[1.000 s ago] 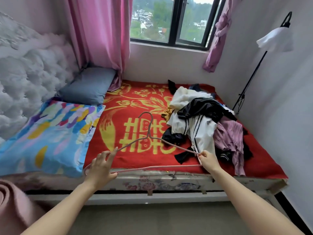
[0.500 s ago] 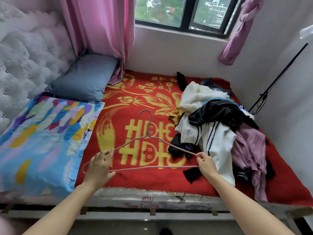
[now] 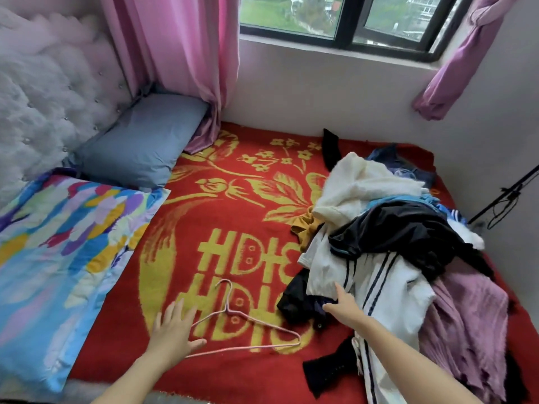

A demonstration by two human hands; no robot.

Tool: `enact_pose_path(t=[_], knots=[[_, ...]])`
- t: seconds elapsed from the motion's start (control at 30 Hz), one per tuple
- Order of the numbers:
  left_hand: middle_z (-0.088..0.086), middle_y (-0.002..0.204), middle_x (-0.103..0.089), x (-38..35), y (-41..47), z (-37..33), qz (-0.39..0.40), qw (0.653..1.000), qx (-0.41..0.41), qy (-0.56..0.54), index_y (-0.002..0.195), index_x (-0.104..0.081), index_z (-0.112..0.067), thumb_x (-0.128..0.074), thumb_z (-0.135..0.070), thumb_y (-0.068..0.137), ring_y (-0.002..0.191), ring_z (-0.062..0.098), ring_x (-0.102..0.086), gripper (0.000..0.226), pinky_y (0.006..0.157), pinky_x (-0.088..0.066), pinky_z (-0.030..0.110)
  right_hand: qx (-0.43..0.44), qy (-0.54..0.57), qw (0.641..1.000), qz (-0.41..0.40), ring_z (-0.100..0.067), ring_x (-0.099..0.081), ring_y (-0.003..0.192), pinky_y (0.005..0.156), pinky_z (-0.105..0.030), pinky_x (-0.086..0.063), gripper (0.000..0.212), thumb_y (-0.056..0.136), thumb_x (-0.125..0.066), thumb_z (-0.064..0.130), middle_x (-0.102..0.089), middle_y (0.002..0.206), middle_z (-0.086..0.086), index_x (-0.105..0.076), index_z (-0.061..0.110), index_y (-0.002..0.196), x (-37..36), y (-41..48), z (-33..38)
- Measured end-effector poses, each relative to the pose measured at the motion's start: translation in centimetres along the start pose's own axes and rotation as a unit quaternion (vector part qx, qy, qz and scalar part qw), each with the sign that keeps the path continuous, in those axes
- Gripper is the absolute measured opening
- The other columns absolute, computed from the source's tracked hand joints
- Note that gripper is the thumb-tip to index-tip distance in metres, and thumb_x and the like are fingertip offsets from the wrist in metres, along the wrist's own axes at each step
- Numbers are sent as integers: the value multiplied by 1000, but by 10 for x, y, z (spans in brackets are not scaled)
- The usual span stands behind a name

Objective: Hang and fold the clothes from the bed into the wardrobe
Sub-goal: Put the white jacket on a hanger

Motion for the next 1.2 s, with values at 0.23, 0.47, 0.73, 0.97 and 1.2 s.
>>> enact_pose_path(t=[0.23,0.47,0.73,0.97,1.2], knots=[[6,158,-1,30,61,-126,-2,997,-67,-32,151,-11,-26,-36,-51,97,146,22,-2,64,116,-13,38,-17,31,996,-85,-26,-49,101,82,-34,-43,66,87,-47,18,-35,136,-19,-21,15,147,85,46,-37],[7,158,-1,69,100,-225,-31,988,-150,-29,150,-14,-24,-34,-47,98,146,23,-3,61,115,-15,38,-98,17,983,-152,-33,-30,131,103,-43,-32,60,93,-47,31,-33,143,-15,-23,16,147,120,59,-96],[7,158,-5,45,139,-273,36,985,-167,3,150,-15,-23,-30,-52,98,145,21,-5,62,114,-16,37,-185,25,963,-195,-36,-28,130,103,-47,-32,63,91,-52,44,-30,143,-18,-30,13,141,145,100,-162],[6,158,-9,23,153,-281,75,984,-160,7,149,-21,-24,-25,-57,96,145,20,-7,62,114,-17,37,-255,98,940,-203,-44,-35,124,99,-47,-35,89,83,-67,38,-22,142,-28,-12,9,146,139,138,-195],[4,158,-10,24,152,-276,97,986,-137,9,148,-22,-26,-17,-66,90,145,18,-6,71,114,-16,37,-232,121,938,-229,-27,-50,78,66,-29,-39,12,93,-52,12,-58,101,-17,-55,4,86,130,150,-197]])
Point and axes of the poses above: each hand's wrist, its own y-axis towards the middle knuckle, its own x-axis out of the back of the hand, z = x × y, the point moved 4 cm from there along y, towards the middle knuckle
